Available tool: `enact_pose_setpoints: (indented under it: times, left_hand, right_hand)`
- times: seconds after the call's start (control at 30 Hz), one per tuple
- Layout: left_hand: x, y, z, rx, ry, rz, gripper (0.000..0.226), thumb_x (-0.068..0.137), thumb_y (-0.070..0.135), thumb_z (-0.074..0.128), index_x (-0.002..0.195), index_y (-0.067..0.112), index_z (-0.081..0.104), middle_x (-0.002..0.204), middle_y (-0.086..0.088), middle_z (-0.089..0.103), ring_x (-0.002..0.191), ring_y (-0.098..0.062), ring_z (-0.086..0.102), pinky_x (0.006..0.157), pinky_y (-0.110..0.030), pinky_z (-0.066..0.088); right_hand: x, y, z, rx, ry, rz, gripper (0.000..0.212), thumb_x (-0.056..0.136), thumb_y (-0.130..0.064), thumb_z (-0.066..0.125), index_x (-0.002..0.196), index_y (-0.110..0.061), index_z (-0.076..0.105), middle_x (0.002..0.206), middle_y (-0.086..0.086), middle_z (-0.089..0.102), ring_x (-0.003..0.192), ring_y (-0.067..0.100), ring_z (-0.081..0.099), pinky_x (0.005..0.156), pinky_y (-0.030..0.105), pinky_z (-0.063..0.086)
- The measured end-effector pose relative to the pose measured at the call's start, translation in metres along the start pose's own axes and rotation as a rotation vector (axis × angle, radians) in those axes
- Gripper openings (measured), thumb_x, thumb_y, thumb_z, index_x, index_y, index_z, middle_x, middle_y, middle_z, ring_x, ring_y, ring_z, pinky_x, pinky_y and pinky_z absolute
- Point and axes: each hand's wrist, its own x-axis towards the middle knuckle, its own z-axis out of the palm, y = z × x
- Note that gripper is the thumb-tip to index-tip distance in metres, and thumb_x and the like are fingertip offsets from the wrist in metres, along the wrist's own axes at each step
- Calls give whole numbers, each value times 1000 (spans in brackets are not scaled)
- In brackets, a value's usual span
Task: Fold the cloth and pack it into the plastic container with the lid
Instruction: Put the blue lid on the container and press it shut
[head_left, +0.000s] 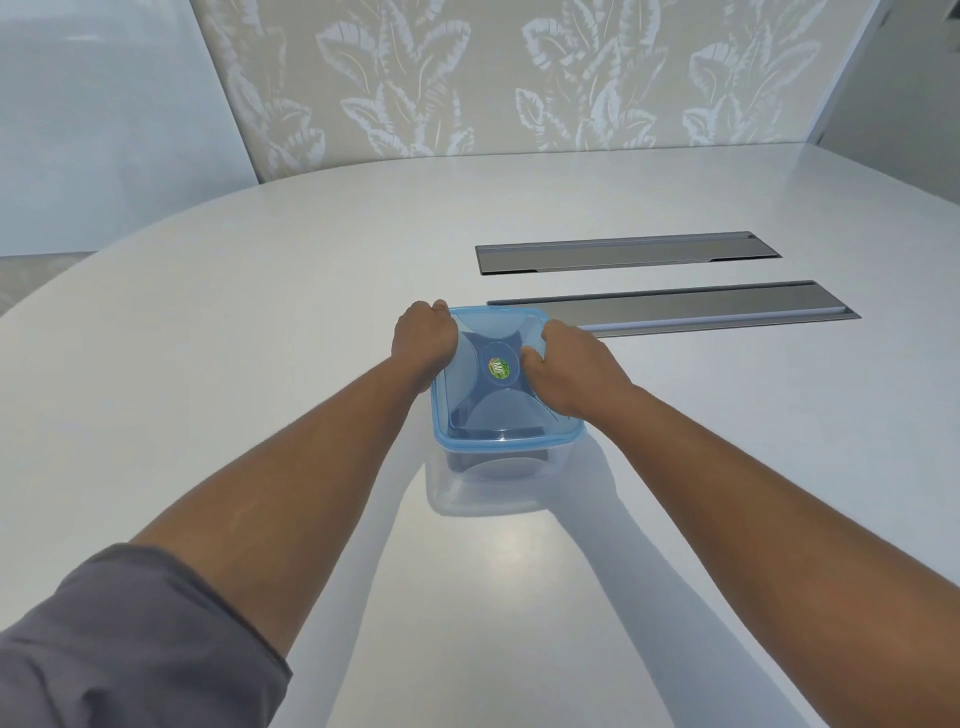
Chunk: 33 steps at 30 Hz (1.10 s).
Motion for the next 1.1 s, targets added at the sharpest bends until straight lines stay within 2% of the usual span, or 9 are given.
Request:
enact_pose_setpoints:
  times: [0.13, 0.27, 0.5, 0.6, 0.7, 0.83, 0.97, 1.03, 1.1]
  left_hand:
    - [8, -2, 0, -89, -46, -51, 29, 105, 27, 30, 83, 14, 42, 83, 0, 42, 70, -17, 39, 58, -31, 30]
    - [13, -4, 1, -123, -71, -76, 33, 106, 39, 29, 107, 11, 48, 90, 2, 47, 73, -12, 42, 58, -31, 31]
    - [16, -4, 0, -226, -128, -182, 53, 106, 47, 31, 140, 8, 45, 113, -7, 55, 92, -23, 51, 65, -29, 37]
    - [17, -2, 2, -302, -129, -206, 34, 104, 34, 35, 117, 7, 52, 95, -7, 47, 76, -20, 43, 60, -29, 31]
    - [18, -5, 4, -268, -64, -169, 23, 104, 27, 34, 87, 14, 44, 89, -3, 43, 70, -18, 38, 58, -29, 28]
    - [7, -7, 3, -117, 61, -50, 25, 105, 34, 38, 95, 14, 48, 87, 2, 51, 78, -21, 49, 57, -32, 33]
    - [-17, 0, -4, 343, 185, 310, 27, 104, 31, 43, 117, 16, 61, 126, -6, 55, 107, -29, 53, 79, -38, 41]
    - [-35, 1, -1, 549, 53, 392, 40, 104, 37, 39, 133, 19, 59, 144, -7, 52, 128, -34, 47, 97, -47, 43]
    - [-54, -4, 3, 585, -79, 381, 50, 105, 44, 31, 147, 22, 47, 162, -8, 35, 144, -35, 33, 110, -51, 36]
  right_hand:
    - [7, -5, 12, 52, -69, 16, 57, 103, -42, 36, 145, -4, 28, 162, 12, 23, 102, 41, 55, 78, 41, 38]
    - [11, 3, 14, 58, -172, -38, 64, 106, -47, 24, 162, -24, 3, 171, -2, -12, 143, 36, 38, 108, 46, 35]
    - [14, 5, 15, 13, -189, -62, 64, 107, -47, 22, 162, -23, 2, 171, 0, -12, 143, 38, 38, 107, 46, 36]
    - [15, 6, 16, 9, -191, -56, 63, 107, -46, 23, 163, -22, 3, 171, 0, -12, 144, 36, 37, 108, 46, 36]
    - [14, 6, 17, -1, -184, -83, 62, 108, -44, 23, 162, -21, 4, 171, 0, -11, 148, 33, 31, 110, 47, 35]
    - [14, 7, 18, 22, -172, -46, 63, 107, -48, 22, 162, -24, 4, 171, -3, -11, 144, 36, 38, 109, 48, 37]
    - [14, 6, 18, 25, -149, -50, 64, 106, -49, 22, 162, -25, 3, 171, -4, -12, 142, 36, 41, 106, 48, 39]
    - [14, 7, 18, 43, -147, -46, 64, 106, -48, 23, 162, -24, 4, 171, -3, -10, 142, 37, 41, 104, 48, 39]
    - [13, 7, 19, 69, -134, -45, 64, 106, -48, 25, 162, -25, 7, 171, -3, -7, 141, 36, 41, 104, 48, 39]
